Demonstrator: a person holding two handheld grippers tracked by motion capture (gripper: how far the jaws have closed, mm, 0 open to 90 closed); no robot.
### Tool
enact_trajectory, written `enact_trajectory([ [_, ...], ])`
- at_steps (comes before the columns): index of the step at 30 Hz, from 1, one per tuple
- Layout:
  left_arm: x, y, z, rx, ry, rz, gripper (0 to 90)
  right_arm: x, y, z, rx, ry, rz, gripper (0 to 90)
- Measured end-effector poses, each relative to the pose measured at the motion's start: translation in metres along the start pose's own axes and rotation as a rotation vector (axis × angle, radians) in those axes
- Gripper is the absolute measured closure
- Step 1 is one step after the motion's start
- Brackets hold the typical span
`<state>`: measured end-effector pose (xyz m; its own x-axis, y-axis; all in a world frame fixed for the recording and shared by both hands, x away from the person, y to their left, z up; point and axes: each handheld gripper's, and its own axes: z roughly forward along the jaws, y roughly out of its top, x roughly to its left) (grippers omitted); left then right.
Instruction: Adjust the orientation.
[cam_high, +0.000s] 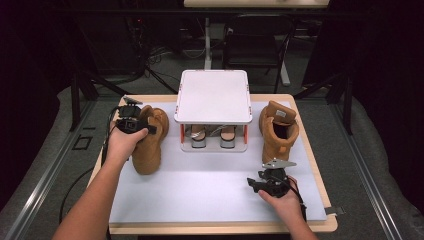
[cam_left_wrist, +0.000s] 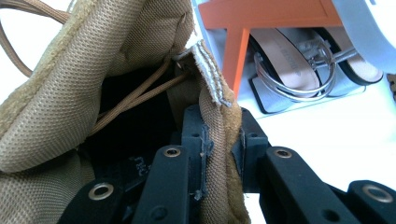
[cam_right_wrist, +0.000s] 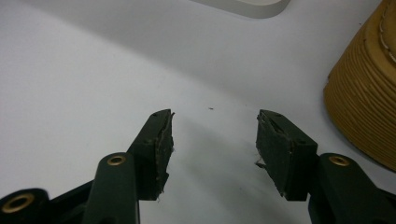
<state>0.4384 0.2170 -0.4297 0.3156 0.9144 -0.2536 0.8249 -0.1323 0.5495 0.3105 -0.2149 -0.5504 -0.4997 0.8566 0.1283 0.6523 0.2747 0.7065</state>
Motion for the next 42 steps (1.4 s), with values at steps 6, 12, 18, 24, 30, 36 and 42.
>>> enact_trajectory([
  [6, 0.003, -0.006, 0.007, 0.027, -0.048, -0.01, 75.1, -0.001, 0.0, -0.001, 0.002, -0.001, 0.0, 45.6],
  [12, -0.001, -0.009, 0.007, 0.029, -0.034, 0.016, 74.6, -0.001, 0.0, -0.001, -0.001, 0.0, 0.003, 45.8],
  [18, -0.001, -0.011, 0.006, 0.016, -0.046, 0.013, 65.8, 0.001, 0.001, -0.002, -0.018, -0.019, 0.006, 48.3],
  [24, -0.004, -0.011, 0.003, -0.001, -0.042, 0.02, 59.3, 0.001, 0.003, -0.002, -0.001, -0.034, 0.021, 48.0],
  [30, -0.003, -0.012, -0.007, -0.011, -0.023, 0.041, 56.4, 0.002, 0.011, -0.009, 0.006, -0.038, 0.042, 47.6],
  [36, 0.0, -0.013, -0.011, -0.001, -0.033, 0.039, 55.7, -0.002, 0.03, -0.024, 0.034, -0.016, 0.07, 50.3],
  [42, -0.004, -0.011, -0.017, -0.001, -0.03, 0.061, 55.1, -0.004, 0.055, -0.045, 0.072, -0.052, 0.068, 51.0],
])
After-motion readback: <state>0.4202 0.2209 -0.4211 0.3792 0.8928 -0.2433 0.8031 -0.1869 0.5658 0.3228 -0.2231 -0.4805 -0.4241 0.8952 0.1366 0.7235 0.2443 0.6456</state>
